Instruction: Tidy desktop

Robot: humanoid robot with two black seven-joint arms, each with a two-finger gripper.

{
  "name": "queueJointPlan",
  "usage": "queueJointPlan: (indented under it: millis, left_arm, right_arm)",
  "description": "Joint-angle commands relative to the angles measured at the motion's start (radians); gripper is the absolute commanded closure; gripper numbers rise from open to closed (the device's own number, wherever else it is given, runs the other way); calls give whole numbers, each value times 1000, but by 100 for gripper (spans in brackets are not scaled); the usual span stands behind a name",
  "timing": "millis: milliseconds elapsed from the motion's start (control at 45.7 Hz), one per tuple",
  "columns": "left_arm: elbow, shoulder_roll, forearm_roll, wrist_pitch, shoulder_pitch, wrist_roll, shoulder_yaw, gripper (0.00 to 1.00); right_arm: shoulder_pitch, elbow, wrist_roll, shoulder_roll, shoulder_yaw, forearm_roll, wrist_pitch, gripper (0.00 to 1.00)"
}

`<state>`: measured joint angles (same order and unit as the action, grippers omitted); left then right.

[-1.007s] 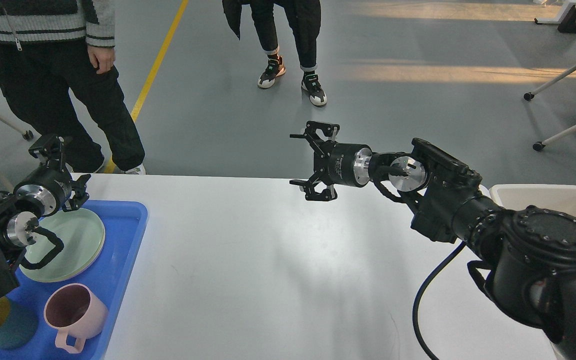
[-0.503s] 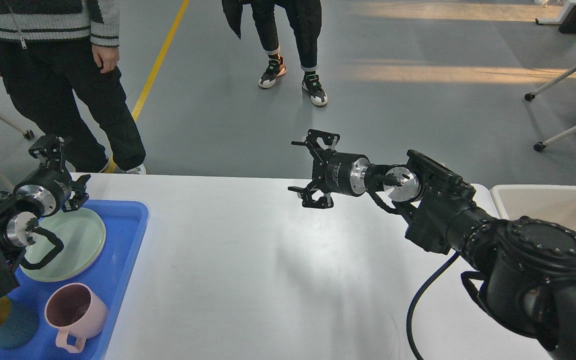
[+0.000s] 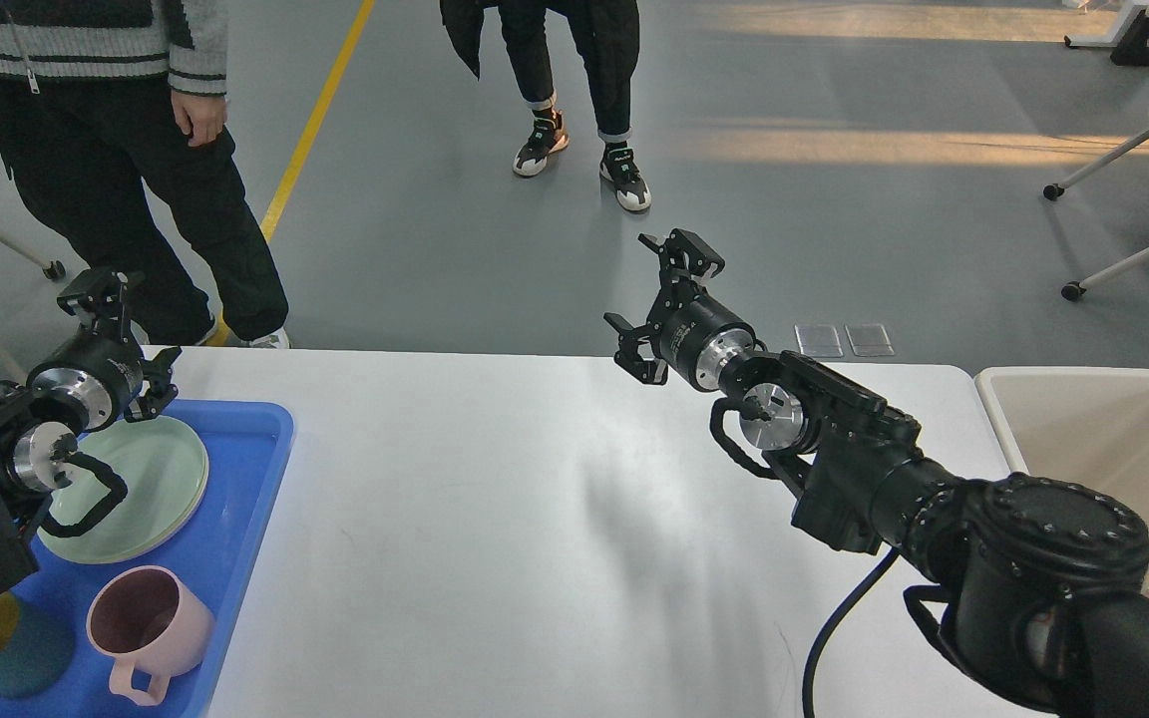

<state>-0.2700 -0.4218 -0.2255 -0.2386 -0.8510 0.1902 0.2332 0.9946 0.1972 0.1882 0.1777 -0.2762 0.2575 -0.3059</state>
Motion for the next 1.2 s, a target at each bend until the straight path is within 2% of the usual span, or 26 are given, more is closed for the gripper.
queueJointPlan:
  millis: [0,131,1182]
  left_arm:
    - [0,0,0,-1,1,0,0,4]
    - [0,0,0,-1,1,0,0,4]
    - [0,0,0,-1,0,0,0,4]
  right_arm:
    - [-14,15,0,2,2,-61,19,0]
    - [-16,27,0,0,2,-136,31,0]
    - [-65,42,-3,-3,-14,-135,28,0]
